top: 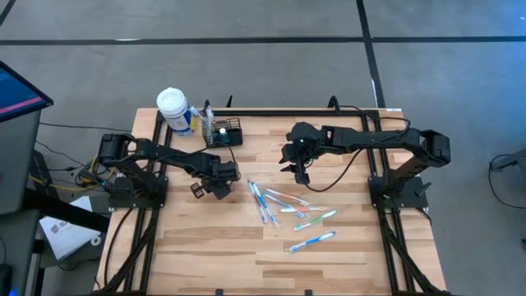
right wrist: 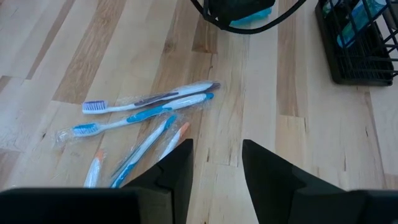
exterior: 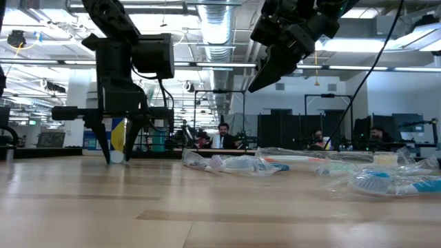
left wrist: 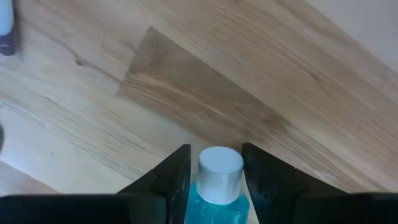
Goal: Pick & Place toothbrushing station
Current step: Put the blue mouthwash into the black wire organizer
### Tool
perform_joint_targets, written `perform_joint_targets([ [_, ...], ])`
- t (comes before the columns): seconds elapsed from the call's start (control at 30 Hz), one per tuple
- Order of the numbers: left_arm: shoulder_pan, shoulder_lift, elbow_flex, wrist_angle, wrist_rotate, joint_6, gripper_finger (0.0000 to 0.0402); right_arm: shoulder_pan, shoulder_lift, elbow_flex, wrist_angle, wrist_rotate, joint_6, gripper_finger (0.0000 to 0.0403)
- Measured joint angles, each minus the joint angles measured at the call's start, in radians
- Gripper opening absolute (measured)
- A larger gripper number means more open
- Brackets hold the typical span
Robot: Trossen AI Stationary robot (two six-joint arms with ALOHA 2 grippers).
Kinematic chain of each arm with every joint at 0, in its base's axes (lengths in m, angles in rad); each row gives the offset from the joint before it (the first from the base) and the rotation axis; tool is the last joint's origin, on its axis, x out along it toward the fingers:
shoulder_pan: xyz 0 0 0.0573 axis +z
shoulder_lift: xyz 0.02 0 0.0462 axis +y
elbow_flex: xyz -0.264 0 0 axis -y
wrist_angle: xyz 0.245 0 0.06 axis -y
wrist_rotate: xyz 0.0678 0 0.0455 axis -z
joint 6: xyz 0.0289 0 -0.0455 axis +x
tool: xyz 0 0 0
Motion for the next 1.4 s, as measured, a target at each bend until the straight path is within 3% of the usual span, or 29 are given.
perform_joint_targets([
  [0.53,0.018,0.0,-0.001,0.007,0.006,-0.004,0.0111,0.0,0.0,0.0,-0.007,0.0,0.003,0.0127],
  [0.8,0.017,-0.01,-0.06,0.048,0.004,-0.005,0.0094,0.0,0.0,0.0,-0.006,0.0,0.003,0.0127],
  [1.4,0.009,-0.012,-0.051,0.06,0.004,-0.011,0.0085,0.0,0.0,0.0,0.001,0.0,0.0,0.0127],
])
